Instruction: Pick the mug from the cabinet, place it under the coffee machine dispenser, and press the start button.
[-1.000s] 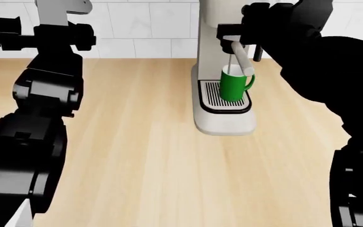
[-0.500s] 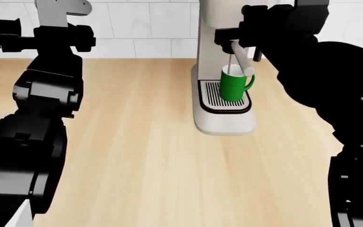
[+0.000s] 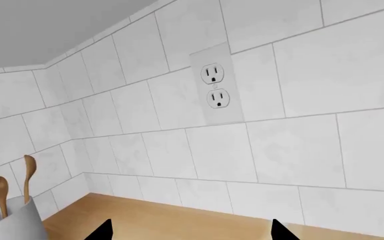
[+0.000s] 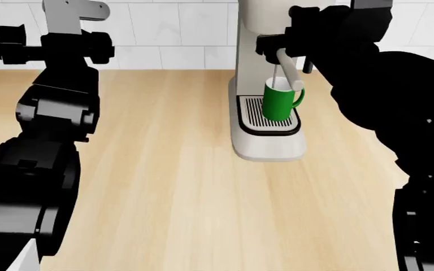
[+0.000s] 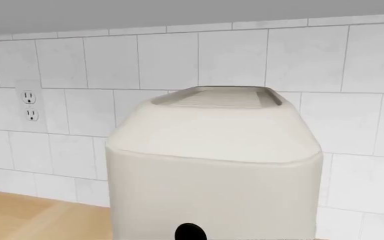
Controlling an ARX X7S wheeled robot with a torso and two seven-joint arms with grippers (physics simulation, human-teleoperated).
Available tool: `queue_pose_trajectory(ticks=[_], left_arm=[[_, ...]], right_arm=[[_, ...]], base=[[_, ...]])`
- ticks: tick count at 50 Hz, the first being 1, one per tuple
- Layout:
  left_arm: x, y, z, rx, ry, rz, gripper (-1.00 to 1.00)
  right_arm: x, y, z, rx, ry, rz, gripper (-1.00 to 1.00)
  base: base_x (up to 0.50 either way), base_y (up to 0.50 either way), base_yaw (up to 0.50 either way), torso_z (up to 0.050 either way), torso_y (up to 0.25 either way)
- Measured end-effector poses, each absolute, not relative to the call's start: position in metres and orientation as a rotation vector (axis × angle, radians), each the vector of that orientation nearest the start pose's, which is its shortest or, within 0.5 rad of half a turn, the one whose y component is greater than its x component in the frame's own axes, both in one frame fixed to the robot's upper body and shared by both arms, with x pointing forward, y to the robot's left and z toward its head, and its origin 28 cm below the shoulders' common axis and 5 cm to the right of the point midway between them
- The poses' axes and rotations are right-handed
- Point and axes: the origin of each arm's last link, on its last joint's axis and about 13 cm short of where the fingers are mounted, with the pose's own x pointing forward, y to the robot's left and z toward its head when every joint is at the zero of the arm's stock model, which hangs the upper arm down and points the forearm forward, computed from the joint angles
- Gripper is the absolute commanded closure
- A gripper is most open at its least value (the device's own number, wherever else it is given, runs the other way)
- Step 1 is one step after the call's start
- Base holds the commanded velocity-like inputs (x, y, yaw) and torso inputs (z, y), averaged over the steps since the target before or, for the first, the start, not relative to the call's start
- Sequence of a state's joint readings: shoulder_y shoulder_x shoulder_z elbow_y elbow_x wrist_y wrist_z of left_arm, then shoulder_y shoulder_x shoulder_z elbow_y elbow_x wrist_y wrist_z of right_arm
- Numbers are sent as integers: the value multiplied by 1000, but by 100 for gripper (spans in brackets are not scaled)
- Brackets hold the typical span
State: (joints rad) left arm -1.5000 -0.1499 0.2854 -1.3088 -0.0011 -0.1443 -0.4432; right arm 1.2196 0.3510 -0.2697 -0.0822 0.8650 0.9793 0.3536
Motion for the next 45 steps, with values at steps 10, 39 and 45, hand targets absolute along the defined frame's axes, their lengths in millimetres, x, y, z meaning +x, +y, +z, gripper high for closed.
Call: queue_pose_trajectory(ticks=[10,39,45], left_arm=[[436,269,256,288,-86,561,-100],[428,287,266,231,-139,433,-100],[398,290,284,148,-231,336,-100]], right_arm=[[310,-104,319,54,-140,242,100],[171,-117,334,-31,-375,217,-100],[163,-119,330,-46,-383,209,-100]], base=[[3,1,3,0,0],[0,0,0,0,0],[0,0,0,0,0]])
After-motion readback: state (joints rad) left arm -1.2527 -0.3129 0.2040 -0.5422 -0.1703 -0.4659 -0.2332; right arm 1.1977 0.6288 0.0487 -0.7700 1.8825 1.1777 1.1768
